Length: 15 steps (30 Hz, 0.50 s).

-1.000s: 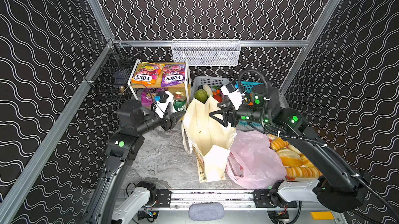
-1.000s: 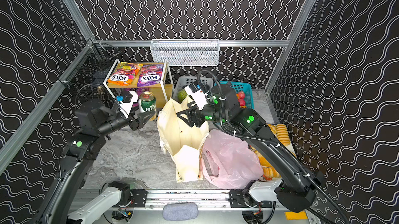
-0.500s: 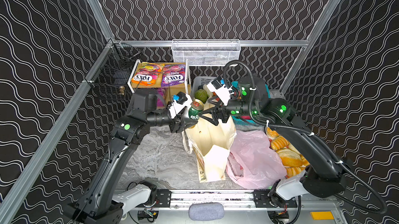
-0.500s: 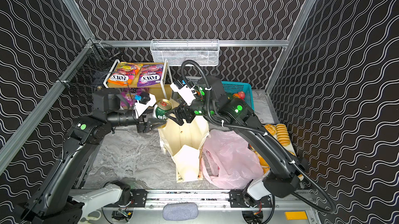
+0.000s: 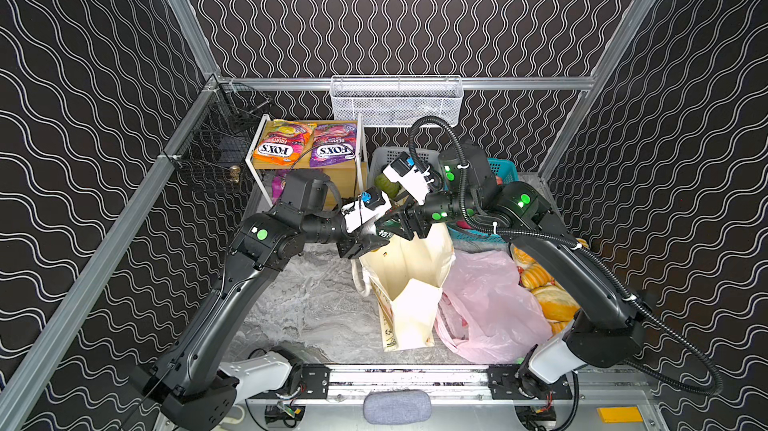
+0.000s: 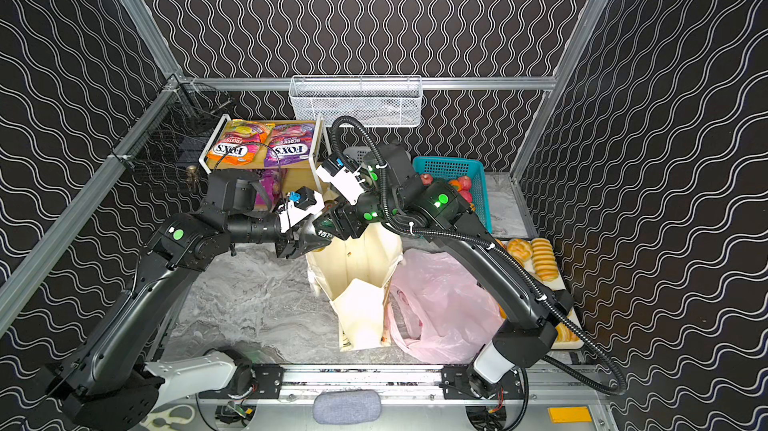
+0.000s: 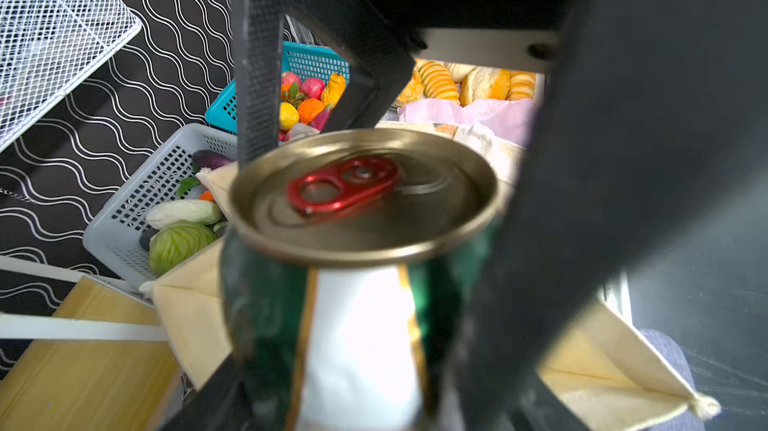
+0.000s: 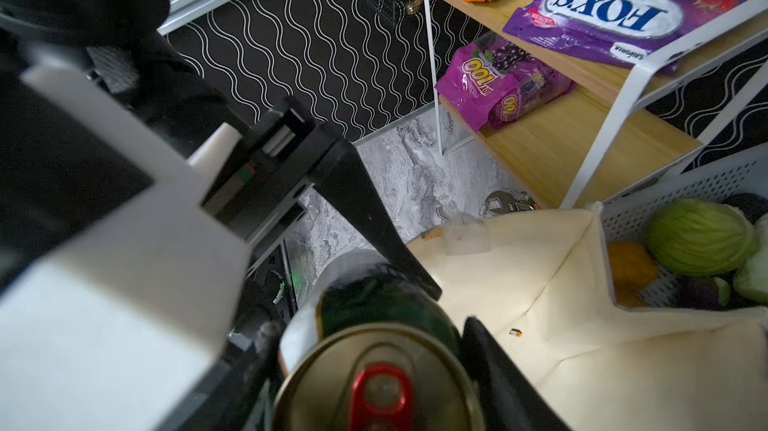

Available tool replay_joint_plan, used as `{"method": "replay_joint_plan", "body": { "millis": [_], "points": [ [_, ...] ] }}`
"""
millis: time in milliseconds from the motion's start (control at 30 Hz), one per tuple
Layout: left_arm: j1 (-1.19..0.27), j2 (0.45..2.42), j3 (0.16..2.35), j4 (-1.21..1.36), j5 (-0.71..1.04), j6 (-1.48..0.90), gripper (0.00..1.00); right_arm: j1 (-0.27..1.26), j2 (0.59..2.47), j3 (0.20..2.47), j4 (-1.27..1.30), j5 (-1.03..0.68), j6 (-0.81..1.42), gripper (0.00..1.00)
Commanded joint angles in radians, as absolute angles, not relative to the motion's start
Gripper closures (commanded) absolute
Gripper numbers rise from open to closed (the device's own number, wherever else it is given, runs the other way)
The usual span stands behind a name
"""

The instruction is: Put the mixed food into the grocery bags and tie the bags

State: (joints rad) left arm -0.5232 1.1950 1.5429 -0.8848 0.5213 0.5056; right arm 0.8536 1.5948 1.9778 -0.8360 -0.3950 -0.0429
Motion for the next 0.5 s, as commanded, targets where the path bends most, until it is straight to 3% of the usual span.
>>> {"method": "replay_joint_plan", "body": {
  "millis": [0,33,67,200,333,467],
  "points": [
    [-0.525,1.181,1.526,-0.790,0.515,0.515,0.64,0.853,1.578,1.954,-0.811,-0.391,-0.043,0.56],
    [-0.526,1.173,1.516,-0.776,0.510,0.508,0.57,0.853,1.570,1.945,-0.799,-0.376,-0.035,0.57],
    [-0.526,1.165,1.499,-0.756,0.500,0.492,0.43,0.853,1.559,1.933,-0.783,-0.353,-0.028,0.58],
    [-0.528,1.137,1.451,-0.686,0.392,0.387,0.23,0.853,1.513,1.884,-0.714,-0.204,0.008,0.65],
    [-0.525,1.128,1.427,-0.686,0.231,0.300,0.14,0.852,1.491,1.835,-0.675,-0.044,0.028,0.65],
    [-0.525,1.078,1.345,-0.625,0.168,0.207,0.13,0.852,1.513,1.818,-0.687,0.047,0.060,0.65]
  ]
}}
